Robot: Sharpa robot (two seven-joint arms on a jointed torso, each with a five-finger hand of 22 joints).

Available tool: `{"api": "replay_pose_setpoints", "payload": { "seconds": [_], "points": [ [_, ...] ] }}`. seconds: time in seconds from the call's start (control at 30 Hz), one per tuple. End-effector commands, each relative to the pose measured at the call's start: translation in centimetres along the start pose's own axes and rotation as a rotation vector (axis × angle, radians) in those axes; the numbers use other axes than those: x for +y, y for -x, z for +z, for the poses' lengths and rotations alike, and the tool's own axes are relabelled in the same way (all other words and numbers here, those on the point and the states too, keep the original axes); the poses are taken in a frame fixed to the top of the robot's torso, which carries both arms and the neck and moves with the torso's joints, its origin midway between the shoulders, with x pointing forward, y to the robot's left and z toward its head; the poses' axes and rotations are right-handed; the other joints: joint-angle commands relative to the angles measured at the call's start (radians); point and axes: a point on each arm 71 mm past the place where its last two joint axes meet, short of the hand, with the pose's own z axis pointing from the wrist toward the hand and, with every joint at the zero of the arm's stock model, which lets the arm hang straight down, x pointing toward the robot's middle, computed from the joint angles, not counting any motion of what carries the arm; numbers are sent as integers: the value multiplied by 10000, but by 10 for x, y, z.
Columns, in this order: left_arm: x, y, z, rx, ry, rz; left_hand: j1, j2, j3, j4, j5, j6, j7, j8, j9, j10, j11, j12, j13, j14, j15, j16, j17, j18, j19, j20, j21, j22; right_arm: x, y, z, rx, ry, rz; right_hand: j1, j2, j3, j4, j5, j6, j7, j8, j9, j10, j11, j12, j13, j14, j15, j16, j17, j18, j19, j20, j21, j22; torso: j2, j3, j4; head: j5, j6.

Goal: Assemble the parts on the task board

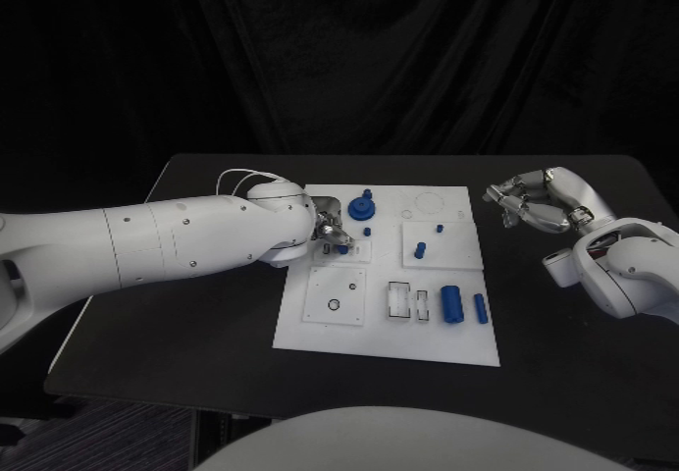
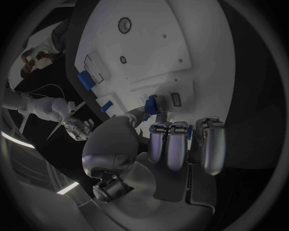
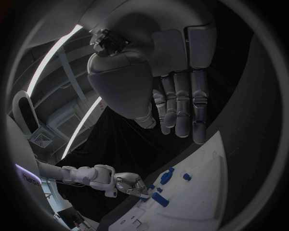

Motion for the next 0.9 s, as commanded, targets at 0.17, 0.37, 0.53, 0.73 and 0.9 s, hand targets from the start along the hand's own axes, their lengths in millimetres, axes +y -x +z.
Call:
{"api": "replay_pose_setpoints", "payload": {
  "seconds": [0.17, 0.37, 0.53, 0.73, 0.9],
  "points": [
    [4, -6, 0, 216, 139, 72, -210, 20, -429, 327, -595, 63, 10, 32, 202, 1054, -26, 36, 2629, 1056, -66, 27, 2635, 113, -18, -2, -99, 907, -2, -1, -1, 84, -202, -7, 106, -18, 58, 7, 24, 17, -74, 40, -10, 91, -16, 80, 17, 91, 1, 75, 11, 109, 67, -3, -55, 9, 3, -1, 4, 18, 1],
    [3, -6, 1, 222, 96, 77, -303, 29, -689, 555, -824, 62, 21, -18, 272, 1054, -16, 36, 2629, 1056, -62, 27, 2635, 116, -19, 0, -122, 901, -2, -1, -1, 110, -208, 3, 106, -18, 59, 7, 24, 17, -75, 41, -10, 106, -17, 90, 27, 102, 0, 84, 22, 109, 70, -4, -55, 10, 3, 0, 0, 46, 1],
    [3, -6, 1, 191, 56, 58, -311, 29, -734, 590, -858, 52, 24, -34, 281, 1054, -13, 36, 2629, 1056, -60, 27, 2635, 119, -26, 0, -133, 892, -2, -2, -1, 121, -212, 8, 111, -20, 66, 2, 24, 19, -79, 43, -11, 128, -21, 105, 31, 126, -4, 101, 36, 110, 82, -7, -54, 12, 3, 1, 3, 27, 1],
    [4, -6, 1, 153, 66, 31, -431, 55, -1025, 867, -1017, 77, 40, -86, 335, 1054, -1, 36, 2629, 1056, -49, 27, 2635, 115, -12, 9, -138, 911, -3, -1, -1, 120, -232, 8, 111, -20, 66, 2, 24, 19, -79, 43, -11, 128, -21, 105, 31, 126, -4, 101, 36, 110, 82, -7, -54, 12, 1, 2, 1, 25, 1],
    [5, -6, 1, 163, 83, 34, -605, 106, -1311, 1198, -1062, 146, 33, -100, 395, 1054, -1, 36, 2629, 1056, -46, 27, 2635, 116, -8, 14, -150, 918, -3, -1, -1, 127, -243, 11, 113, -21, 71, 1, 23, 19, -81, 44, -11, 145, -24, 116, 35, 139, -6, 108, 39, 111, 90, -9, -53, 13, 4, 2, -3, 33, 1]
  ]
}}
